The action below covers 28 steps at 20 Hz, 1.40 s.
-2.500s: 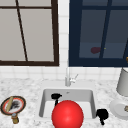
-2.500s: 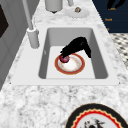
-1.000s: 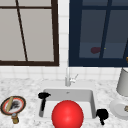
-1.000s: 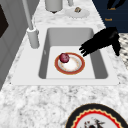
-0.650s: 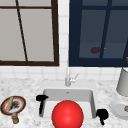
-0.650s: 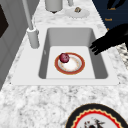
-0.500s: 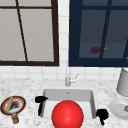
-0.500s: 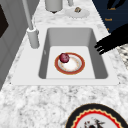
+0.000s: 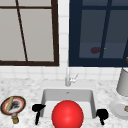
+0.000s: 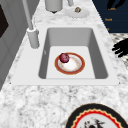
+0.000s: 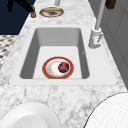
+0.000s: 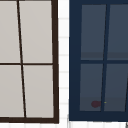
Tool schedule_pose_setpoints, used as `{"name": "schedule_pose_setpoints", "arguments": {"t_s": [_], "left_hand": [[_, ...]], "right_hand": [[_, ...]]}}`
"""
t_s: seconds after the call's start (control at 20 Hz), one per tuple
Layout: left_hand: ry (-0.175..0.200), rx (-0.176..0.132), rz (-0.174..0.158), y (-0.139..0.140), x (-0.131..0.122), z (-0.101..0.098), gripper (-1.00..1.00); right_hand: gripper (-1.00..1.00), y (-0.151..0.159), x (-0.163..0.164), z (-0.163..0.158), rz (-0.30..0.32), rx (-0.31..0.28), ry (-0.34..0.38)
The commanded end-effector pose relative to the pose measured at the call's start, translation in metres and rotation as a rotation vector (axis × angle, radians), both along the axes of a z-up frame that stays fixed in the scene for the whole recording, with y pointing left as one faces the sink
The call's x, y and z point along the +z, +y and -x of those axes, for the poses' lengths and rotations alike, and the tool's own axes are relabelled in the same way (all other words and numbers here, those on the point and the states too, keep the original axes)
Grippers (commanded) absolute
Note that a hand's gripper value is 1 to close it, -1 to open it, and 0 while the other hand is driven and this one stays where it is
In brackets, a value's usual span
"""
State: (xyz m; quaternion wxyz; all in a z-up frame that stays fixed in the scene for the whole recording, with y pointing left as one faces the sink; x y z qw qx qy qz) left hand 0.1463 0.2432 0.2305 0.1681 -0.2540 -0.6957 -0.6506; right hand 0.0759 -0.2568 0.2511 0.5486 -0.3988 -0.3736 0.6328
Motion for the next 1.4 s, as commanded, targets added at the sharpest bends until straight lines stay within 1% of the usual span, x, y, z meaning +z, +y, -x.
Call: {"name": "schedule_pose_setpoints", "arguments": {"t_s": [0.0, 0.05, 0.1, 0.15, 0.2, 0.25, 0.35, 0.4, 0.45, 0.5, 0.55, 0.6, 0.65, 0.7, 0.75, 0.85, 1.0, 1.2, 1.35], "left_hand": [[0.013, 0.045, 0.0, 0.007, -0.006, 0.024, -1.0], [0.016, 0.047, 0.0, 0.01, -0.006, 0.027, -1.0], [0.018, 0.043, -0.001, 0.01, -0.006, 0.025, -1.0], [0.002, 0.025, 0.003, 0.009, -0.004, 0.017, -1.0], [0.003, 0.005, -0.002, 0.006, -0.005, 0.018, -1.0], [0.009, 0.005, -0.002, 0.007, -0.005, 0.02, -1.0], [0.003, 0.002, -0.003, 0.007, -0.006, 0.02, -1.0], [-0.007, 0.004, -0.003, 0.007, -0.005, 0.02, -1.0], [-0.031, 0.017, -0.002, 0.007, 0.002, 0.023, -1.0], [-0.027, 0.027, -0.003, 0.007, 0.006, 0.022, -1.0], [-0.014, 0.022, -0.004, 0.011, 0.008, 0.021, -1.0], [-0.002, 0.021, -0.005, 0.016, 0.009, 0.024, -1.0], [-0.004, 0.022, -0.027, 0.015, 0.017, 0.022, -1.0], [-0.005, 0.025, -0.012, 0.023, 0.02, 0.022, -1.0], [0.003, 0.034, -0.005, 0.032, 0.025, 0.022, -1.0], [0.029, 0.066, -0.004, 0.035, 0.031, 0.022, -1.0], [0.022, 0.069, -0.007, 0.048, 0.04, 0.023, -1.0], [0.065, 0.061, -0.01, 0.065, 0.062, 0.02, -1.0], [0.081, 0.059, -0.012, 0.079, 0.077, 0.019, -1.0]], "right_hand": [[0.0, 0.0, 0.0, 0.0, 0.0, 0.0, 0.0], [0.0, 0.0, 0.0, 0.0, 0.0, 0.0, 0.0], [0.0, 0.0, 0.0, 0.0, 0.0, 0.0, 0.0], [0.0, 0.0, 0.0, 0.0, 0.0, 0.0, 0.0], [0.0, 0.0, 0.0, 0.0, 0.0, 0.0, 0.0], [0.0, 0.0, 0.0, 0.0, 0.0, 0.0, 0.0], [0.0, 0.0, 0.0, 0.0, 0.0, 0.0, 0.0], [0.0, 0.0, 0.0, 0.0, 0.0, 0.0, 0.0], [0.0, 0.0, 0.0, 0.0, 0.0, 0.0, 0.0], [0.0, 0.0, 0.0, 0.0, 0.0, 0.0, 0.0], [0.0, 0.0, 0.0, 0.0, 0.0, 0.0, 0.0], [0.0, 0.0, 0.0, 0.0, 0.0, 0.0, 0.0], [0.0, 0.0, 0.0, 0.0, 0.0, 0.0, 0.0], [0.0, 0.0, 0.0, 0.0, 0.0, 0.0, 0.0], [0.0, 0.0, 0.0, 0.0, 0.0, 0.0, 0.0], [0.0, 0.0, 0.0, 0.0, 0.0, 0.0, 0.0], [0.0, 0.0, 0.0, 0.0, 0.0, 0.0, 0.0], [0.0, 0.0, 0.0, 0.0, 0.0, 0.0, 0.0], [0.0, 0.0, 0.0, 0.0, 0.0, 0.0, 0.0]]}}
